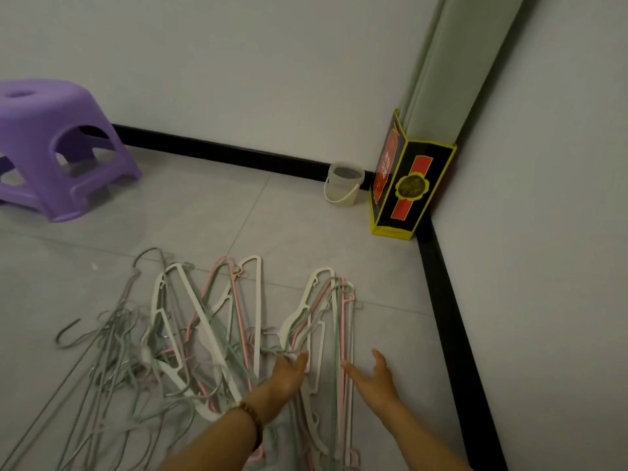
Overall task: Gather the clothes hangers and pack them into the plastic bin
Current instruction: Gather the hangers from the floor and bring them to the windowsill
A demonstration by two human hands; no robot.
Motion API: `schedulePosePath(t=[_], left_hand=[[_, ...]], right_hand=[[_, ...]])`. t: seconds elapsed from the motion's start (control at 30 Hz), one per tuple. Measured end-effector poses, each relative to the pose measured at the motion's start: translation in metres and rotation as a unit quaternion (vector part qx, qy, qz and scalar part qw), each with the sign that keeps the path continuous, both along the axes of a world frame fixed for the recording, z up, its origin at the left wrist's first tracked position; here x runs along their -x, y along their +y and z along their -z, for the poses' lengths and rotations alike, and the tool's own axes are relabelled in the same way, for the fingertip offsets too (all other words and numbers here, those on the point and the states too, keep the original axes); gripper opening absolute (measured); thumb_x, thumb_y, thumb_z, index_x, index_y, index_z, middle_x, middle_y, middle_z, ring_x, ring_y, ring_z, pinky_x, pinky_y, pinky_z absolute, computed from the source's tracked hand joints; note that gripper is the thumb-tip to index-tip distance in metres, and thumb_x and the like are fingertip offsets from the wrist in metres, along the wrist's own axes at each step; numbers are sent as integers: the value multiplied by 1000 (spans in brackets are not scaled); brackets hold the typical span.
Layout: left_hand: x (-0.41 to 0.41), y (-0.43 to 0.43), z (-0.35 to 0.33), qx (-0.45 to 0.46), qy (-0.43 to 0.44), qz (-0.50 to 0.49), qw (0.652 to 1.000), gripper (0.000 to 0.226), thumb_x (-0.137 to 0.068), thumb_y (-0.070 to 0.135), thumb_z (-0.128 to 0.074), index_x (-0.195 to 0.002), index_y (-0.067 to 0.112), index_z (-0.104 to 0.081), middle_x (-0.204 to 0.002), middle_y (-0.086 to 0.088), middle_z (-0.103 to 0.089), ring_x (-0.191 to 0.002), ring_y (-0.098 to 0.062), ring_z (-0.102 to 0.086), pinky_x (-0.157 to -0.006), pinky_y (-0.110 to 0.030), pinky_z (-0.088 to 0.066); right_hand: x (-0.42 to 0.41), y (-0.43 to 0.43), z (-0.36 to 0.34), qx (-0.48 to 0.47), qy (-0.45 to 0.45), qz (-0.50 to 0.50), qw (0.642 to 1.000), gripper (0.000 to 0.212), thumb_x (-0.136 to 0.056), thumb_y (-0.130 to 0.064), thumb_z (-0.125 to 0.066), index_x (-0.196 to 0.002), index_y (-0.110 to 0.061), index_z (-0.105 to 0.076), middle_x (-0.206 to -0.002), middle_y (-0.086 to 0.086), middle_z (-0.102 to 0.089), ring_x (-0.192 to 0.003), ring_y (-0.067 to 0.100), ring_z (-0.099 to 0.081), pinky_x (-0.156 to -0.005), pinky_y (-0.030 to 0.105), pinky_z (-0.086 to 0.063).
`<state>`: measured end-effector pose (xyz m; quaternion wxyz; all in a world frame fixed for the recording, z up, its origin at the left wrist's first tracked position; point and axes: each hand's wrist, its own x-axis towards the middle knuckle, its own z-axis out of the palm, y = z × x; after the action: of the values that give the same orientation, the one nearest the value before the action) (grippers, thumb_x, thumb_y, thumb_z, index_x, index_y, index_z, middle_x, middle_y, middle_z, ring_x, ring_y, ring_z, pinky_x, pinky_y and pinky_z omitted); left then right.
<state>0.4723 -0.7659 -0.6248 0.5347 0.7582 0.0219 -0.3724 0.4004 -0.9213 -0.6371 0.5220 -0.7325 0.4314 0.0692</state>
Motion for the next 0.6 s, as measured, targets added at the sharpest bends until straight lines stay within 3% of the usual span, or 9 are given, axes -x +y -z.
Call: schedulePosePath(t=[0.17, 0.27, 0.37, 0.43, 0.5, 0.6], left_hand=[[7, -10, 19, -50, 27, -48, 997, 75, -93, 47, -41, -149, 7, -13, -156, -10, -18, -143, -28, -22, -118, -41, -21], [10, -10, 16, -88, 10, -34, 995, 63, -96, 41, -38, -146, 5, -23, -152, -15, -27, -137, -30, -32, -113, -39, -30], [15, -6, 11, -22, 10, -13, 1000, 41, -99, 30, -36, -133, 7, -38, -128, -7, -49, -102, -17, -52, -84, -27, -47], [16, -1, 7, 8, 6, 13, 1000, 26, -100, 26, -33, -119, 13, -45, -114, -2, -52, -89, -8, -50, -69, -16, -41], [16, 3, 7, 31, -9, 20, 999, 27, -100, 27, -34, -113, 13, -53, -116, -6, -57, -90, -10, -53, -74, -18, -41], [17, 6, 6, 16, -3, 13, 1000, 43, -99, 35, -34, -133, 9, -45, -137, -9, -49, -115, -20, -51, -96, -27, -39]], right_hand=[[-2, 20, 24, -67, 55, 63, 994, 88, -74, -46, -73, -138, 1, -36, -139, 17, -46, -124, 31, -49, -99, 33, -42], [-5, 36, 30, -130, 40, 86, 987, 90, -58, -44, -83, -128, 3, -49, -120, 17, -62, -105, 30, -63, -89, 32, -52], [3, 36, 35, -143, 30, 125, 981, 58, -65, -28, -83, -110, 4, -63, -103, 21, -69, -93, 32, -67, -83, 36, -55], [12, 34, 34, -140, 26, 148, 979, 36, -73, -24, -79, -93, 4, -67, -84, 19, -69, -77, 30, -66, -72, 36, -56], [18, 30, 24, -141, -10, 172, 975, 27, -80, -24, -73, -69, -1, -62, -60, 11, -59, -53, 21, -55, -51, 27, -47], [17, 19, 3, -164, -96, 201, 961, 35, -90, -27, -61, -62, -13, -47, -48, 2, -42, -34, 10, -35, -35, 18, -30]])
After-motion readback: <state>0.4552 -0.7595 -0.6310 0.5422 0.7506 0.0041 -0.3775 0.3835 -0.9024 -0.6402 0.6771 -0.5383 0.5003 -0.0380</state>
